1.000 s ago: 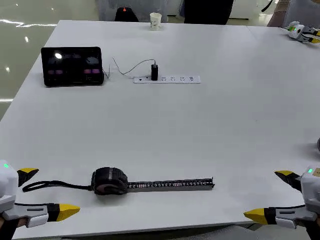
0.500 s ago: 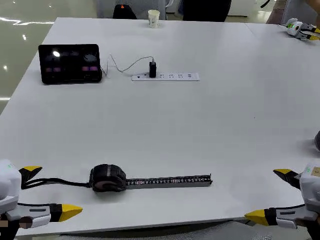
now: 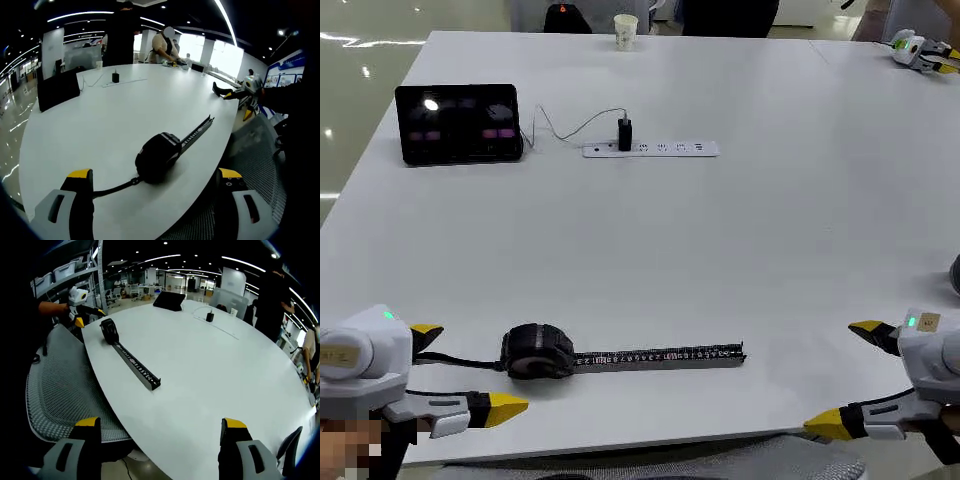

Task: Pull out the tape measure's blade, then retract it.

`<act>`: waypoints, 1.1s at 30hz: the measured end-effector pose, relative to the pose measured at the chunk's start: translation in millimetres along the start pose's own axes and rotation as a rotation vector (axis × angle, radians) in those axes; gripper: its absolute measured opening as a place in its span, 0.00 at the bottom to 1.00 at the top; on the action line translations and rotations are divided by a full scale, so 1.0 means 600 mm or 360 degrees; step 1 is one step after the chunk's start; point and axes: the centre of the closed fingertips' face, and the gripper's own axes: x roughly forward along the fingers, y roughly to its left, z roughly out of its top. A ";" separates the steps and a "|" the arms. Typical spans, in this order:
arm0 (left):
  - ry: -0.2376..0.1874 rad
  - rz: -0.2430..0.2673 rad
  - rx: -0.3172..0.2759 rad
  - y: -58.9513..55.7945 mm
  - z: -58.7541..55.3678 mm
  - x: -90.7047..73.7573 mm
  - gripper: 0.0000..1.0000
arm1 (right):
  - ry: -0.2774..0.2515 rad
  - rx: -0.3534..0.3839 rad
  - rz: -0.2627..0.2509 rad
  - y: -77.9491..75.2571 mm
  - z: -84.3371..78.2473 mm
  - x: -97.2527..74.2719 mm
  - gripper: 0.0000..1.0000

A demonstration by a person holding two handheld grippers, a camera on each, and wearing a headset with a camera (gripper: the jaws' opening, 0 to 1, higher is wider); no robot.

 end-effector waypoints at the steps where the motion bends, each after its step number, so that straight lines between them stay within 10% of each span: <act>1: -0.0005 0.0001 -0.0001 -0.004 0.005 0.005 0.99 | 0.0009 -0.0013 0.0007 0.000 0.003 0.004 0.99; 10: 0.0017 0.0192 0.0120 0.003 0.026 0.032 0.99 | 0.0005 -0.0217 0.0058 -0.009 0.041 0.030 0.99; 17: -0.0003 0.0175 -0.0068 -0.010 0.024 0.056 0.99 | 0.0077 -0.0318 0.0116 -0.019 0.050 0.052 0.99; 33: -0.0007 0.0328 -0.0140 -0.009 0.019 0.096 0.99 | 0.0188 -0.0488 0.0260 -0.025 0.069 0.096 0.99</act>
